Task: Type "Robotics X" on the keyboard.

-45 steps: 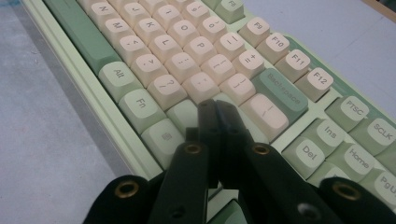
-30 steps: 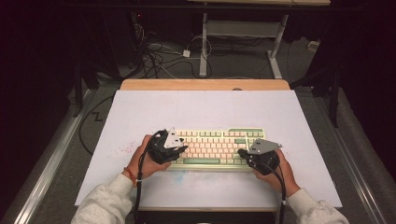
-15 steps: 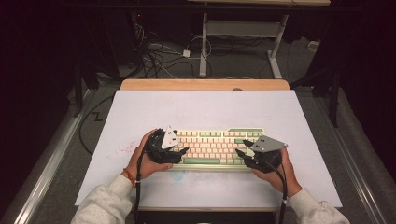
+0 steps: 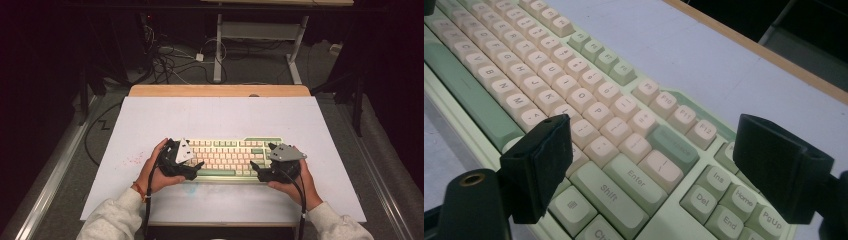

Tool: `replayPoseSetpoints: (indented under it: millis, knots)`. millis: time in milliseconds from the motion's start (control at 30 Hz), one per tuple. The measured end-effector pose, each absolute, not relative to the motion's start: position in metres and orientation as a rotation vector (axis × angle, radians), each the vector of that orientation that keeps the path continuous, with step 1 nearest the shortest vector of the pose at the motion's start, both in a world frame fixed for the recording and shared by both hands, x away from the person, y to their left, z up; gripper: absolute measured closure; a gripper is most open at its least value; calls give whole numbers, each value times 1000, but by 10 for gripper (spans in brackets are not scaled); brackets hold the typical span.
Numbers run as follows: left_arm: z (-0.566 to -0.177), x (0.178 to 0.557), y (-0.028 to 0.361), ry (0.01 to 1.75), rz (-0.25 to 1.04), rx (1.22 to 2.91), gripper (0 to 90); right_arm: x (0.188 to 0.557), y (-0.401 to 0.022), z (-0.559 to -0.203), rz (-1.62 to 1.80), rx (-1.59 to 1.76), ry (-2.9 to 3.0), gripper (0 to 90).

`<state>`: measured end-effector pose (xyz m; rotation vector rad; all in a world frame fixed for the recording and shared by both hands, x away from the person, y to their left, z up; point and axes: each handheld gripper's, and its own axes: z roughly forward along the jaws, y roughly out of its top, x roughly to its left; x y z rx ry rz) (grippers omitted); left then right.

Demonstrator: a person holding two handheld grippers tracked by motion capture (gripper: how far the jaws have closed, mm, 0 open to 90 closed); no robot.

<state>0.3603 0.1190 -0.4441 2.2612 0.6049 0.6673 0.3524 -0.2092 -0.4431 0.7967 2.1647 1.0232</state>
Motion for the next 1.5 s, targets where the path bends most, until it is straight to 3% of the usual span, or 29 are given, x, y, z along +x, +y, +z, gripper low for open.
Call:
replayPoseSetpoints:
  millis: [1500]
  knots:
    - [-433,332,145,569,804,2194,158,339,-212,-425,1009,705,2100,194]
